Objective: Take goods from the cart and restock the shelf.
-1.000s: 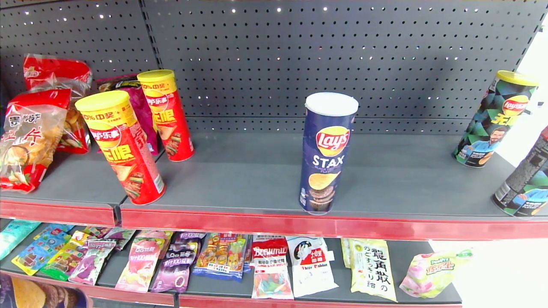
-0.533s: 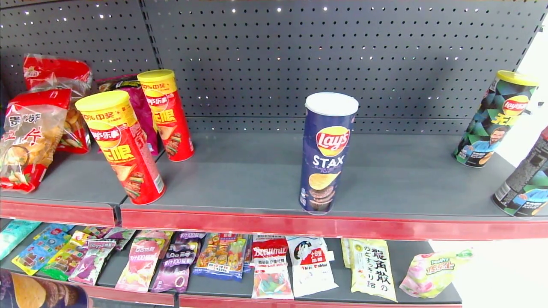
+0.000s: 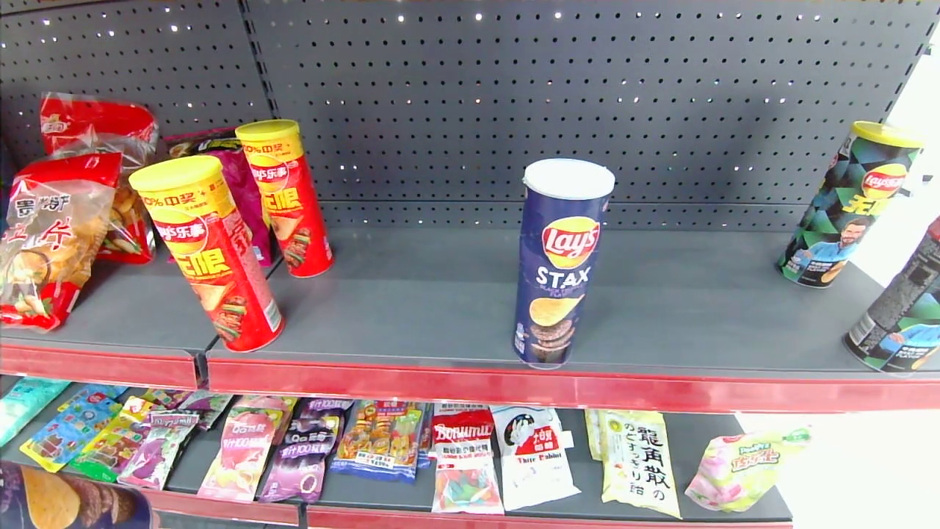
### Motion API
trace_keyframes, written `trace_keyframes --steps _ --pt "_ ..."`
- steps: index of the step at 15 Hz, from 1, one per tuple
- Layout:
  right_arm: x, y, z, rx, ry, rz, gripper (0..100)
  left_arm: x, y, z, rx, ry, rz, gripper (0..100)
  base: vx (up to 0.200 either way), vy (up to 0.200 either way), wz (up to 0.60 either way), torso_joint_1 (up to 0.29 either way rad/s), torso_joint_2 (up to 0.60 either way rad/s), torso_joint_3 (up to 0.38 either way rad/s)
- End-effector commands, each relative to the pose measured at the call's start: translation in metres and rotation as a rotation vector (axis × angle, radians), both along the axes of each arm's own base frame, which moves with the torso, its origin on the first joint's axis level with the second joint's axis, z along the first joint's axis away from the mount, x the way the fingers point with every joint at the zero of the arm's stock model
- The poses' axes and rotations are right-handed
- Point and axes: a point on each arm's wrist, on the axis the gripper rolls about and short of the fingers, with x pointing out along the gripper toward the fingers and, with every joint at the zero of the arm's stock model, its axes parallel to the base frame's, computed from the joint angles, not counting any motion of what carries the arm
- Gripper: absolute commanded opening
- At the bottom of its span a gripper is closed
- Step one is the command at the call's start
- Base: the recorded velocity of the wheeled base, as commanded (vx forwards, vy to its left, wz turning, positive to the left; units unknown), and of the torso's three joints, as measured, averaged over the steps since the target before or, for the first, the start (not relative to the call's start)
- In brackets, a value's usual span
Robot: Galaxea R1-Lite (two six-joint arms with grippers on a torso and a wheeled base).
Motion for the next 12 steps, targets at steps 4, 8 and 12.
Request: trace_keyframes --steps 4,8,12 --pt "0.000 0.000 0.000 0.002 0.002 0.001 100 0.003 0.000 0.001 0.001 0.013 0.000 0 0.000 0.000 -0.60 0.001 0.00 0.002" --pt "0.000 0.000 0.000 0.002 0.002 0.002 100 0.005 0.000 0.008 -0.001 0.009 0.000 0 0.000 0.000 -0.30 0.009 0.00 -0.001" --pt "0.000 0.000 0.000 0.003 0.002 0.002 100 0.030 -0.003 0.038 -0.056 0.058 -0.026 0 0.000 0.000 0.00 0.000 0.00 0.000"
